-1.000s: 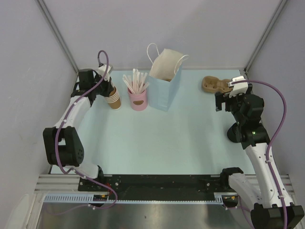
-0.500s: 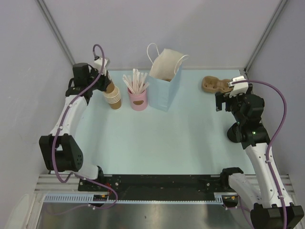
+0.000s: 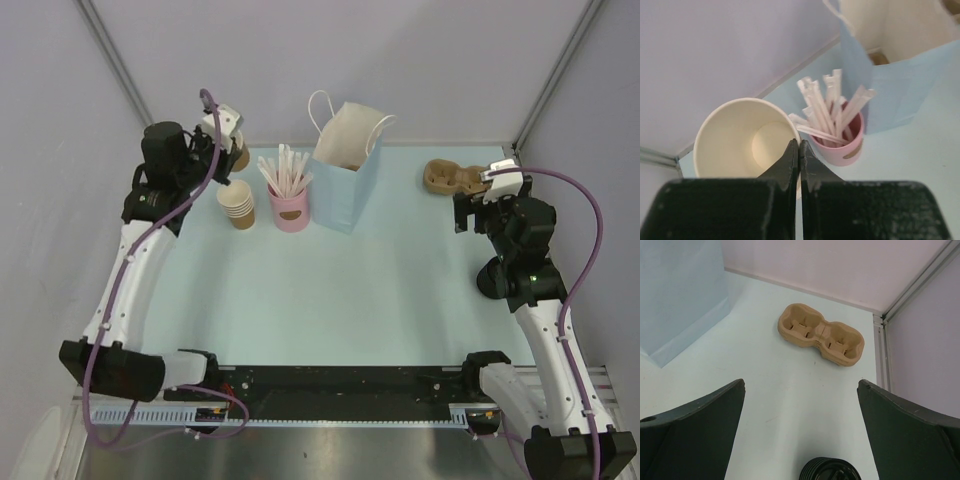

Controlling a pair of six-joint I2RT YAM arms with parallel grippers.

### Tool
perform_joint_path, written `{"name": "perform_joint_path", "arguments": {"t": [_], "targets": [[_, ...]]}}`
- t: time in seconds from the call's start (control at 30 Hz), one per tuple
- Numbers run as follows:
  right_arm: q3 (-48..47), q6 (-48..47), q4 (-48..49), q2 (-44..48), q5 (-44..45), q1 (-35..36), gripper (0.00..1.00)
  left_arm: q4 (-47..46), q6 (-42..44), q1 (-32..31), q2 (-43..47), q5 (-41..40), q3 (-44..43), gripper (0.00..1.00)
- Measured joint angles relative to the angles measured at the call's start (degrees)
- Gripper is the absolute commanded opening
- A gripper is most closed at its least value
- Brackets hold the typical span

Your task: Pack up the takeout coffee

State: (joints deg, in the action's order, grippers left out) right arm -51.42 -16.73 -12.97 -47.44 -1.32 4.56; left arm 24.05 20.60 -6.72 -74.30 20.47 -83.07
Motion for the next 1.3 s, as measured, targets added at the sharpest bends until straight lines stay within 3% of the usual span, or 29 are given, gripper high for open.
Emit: {"name": "perform_joint_path", "arguments": {"t": [0.13,0.3,0.53,0.87,1.3], "targets": [[0.00,0.13,0.02,-0.02,1.64,-0.63,1.00,2.43,1.42,-6.91,4.72,-0.70,1.01,0.00],[0.00,0.28,0.11,-0.07,4.00,-2.75,1.00,4.85,2.60,-20.02,10.36,-1.92,4.07,0.00],[0.00,0.70,0.46,-0.66,5.09,-6.82,1.00,6.82,2.58,-33.24,9.01,-2.49,6.80,0.00],[0.00,0.87,0.52,-1.05,5.20,-11.39,1.00,3.10,2.40,-44.02,-4.07,-6.05,10.75,0.00],[0.00,0.85,0.55,-1.95,5.42,-12.57,1.00,-10.67,0.28,-46.69,-15.06,-6.82,19.52,0.00]]}}
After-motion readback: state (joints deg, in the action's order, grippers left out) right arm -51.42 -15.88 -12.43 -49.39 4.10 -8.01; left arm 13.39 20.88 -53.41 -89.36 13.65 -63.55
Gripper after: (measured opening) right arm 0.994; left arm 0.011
